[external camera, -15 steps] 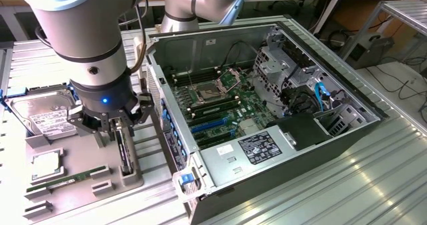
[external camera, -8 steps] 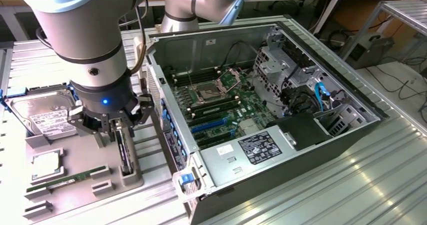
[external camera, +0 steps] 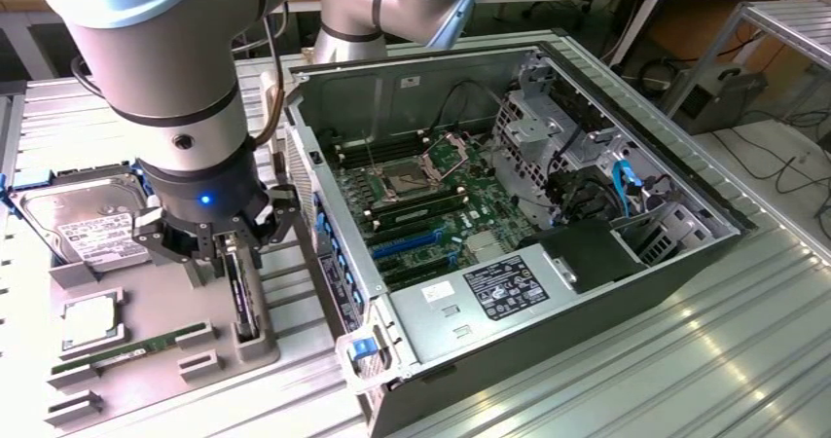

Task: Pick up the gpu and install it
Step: 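Pick up the gpu and move the gpu toward the slot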

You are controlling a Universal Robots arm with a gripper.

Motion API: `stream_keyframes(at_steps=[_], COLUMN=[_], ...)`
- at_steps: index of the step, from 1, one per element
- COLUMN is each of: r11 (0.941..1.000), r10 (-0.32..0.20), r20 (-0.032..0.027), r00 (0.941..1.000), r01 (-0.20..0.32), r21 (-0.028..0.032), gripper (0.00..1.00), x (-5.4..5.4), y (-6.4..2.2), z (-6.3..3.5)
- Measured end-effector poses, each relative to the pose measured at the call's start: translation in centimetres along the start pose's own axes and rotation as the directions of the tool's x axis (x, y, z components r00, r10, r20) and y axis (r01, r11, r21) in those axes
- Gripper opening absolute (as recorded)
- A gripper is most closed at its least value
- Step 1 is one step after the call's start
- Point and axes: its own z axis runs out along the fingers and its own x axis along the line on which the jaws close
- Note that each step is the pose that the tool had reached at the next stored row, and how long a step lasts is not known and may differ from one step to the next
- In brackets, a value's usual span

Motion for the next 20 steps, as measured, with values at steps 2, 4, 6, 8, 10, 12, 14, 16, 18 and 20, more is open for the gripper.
stream_keyframes(at_steps=[2,4,6,8,10,12,14,16,18,20], r11=[1.0000,1.0000,1.0000,1.0000,1.0000,1.0000,1.0000,1.0000,1.0000,1.0000], r10=[0.000,0.000,0.000,0.000,0.000,0.000,0.000,0.000,0.000,0.000], r20=[0.0001,0.0003,0.0001,0.0002,0.0002,0.0001,0.0002,-0.0001,0.0001,0.0001], r00=[1.0000,1.0000,1.0000,1.0000,1.0000,1.0000,1.0000,1.0000,1.0000,1.0000], r01=[0.000,0.000,0.000,0.000,0.000,0.000,0.000,0.000,0.000,0.000], r21=[-0.0001,-0.0004,-0.0001,-0.0001,-0.0002,-0.0001,-0.0001,0.0001,-0.0001,-0.0006], gripper=[0.42,0.42,0.42,0.42,0.42,0.42,0.42,0.42,0.42,0.42], x=[0.0,0.0,0.1,0.2,0.4,0.6,0.6,0.7,0.7,0.8], y=[0.00,0.00,-0.01,-0.04,-0.07,-0.10,-0.11,-0.12,-0.11,-0.11], z=[0.03,0.22,0.55,0.97,1.41,1.82,2.12,2.20,2.27,2.32])
